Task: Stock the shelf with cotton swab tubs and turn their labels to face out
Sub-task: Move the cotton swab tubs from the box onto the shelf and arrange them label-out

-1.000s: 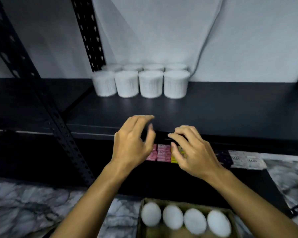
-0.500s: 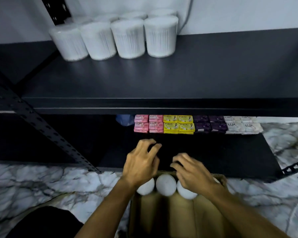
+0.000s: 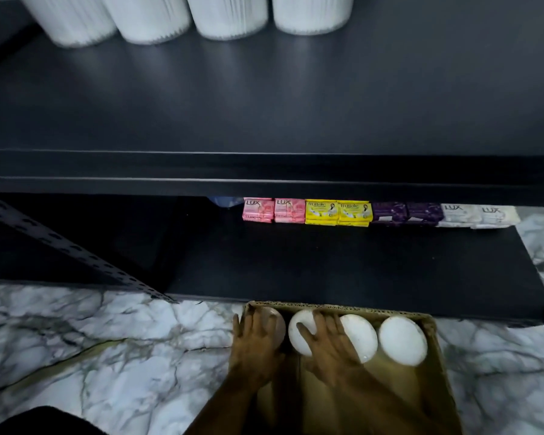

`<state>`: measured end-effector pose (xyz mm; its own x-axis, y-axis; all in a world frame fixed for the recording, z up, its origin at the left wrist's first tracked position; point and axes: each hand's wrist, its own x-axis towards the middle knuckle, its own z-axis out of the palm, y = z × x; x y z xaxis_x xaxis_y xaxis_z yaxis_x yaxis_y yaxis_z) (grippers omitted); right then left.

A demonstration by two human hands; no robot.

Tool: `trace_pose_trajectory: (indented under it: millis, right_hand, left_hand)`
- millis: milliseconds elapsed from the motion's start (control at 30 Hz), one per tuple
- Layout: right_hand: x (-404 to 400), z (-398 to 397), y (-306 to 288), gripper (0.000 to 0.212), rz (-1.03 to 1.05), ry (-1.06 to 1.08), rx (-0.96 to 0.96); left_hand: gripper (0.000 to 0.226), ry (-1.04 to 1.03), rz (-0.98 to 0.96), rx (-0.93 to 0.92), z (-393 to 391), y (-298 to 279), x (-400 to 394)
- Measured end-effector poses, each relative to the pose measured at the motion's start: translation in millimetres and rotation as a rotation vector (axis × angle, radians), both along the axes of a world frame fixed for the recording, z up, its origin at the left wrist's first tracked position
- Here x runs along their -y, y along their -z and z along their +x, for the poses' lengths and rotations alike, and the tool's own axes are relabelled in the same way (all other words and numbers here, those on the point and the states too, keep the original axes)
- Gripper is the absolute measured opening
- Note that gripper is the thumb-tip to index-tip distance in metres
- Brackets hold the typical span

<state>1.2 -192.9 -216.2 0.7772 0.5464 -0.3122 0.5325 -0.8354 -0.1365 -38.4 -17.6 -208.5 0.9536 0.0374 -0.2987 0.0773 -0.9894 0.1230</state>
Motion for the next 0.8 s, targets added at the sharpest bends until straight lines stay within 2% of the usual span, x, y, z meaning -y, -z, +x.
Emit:
trace_pose_trajectory:
  millis: [100,267,467,633,800]
  right_hand:
    - [-7.0,-3.3,8.7,0.098,0.038,0.029,0.027]
    - [-14.4,-10.8,12.4,0.100,0.102,0.071,0.071]
    - [-13.3,-12.0,19.4,0.099,0.062,0.100,0.004]
    - [-12.9,-16.6,19.9,0.101,0.060,0.090,-0.081]
    - [-0.5,-12.0,5.3,0.104,0.147,0.059,0.013]
  left_hand:
    - [0.077,-0.017,0.030,0.003,0.9,15.2,-1.4]
    - [0.070,-0.020,0.083,-0.102,1.0,21.6,2.8]
    - [0.079,-0.040,0.128,-0.074,7.6,25.8,-2.1]
    - [0.077,0.007,0.190,-0.092,11.8,13.7,-5.8]
    - [0.081,0.047,0.101,-0.081,4.6,-2.5,-7.9]
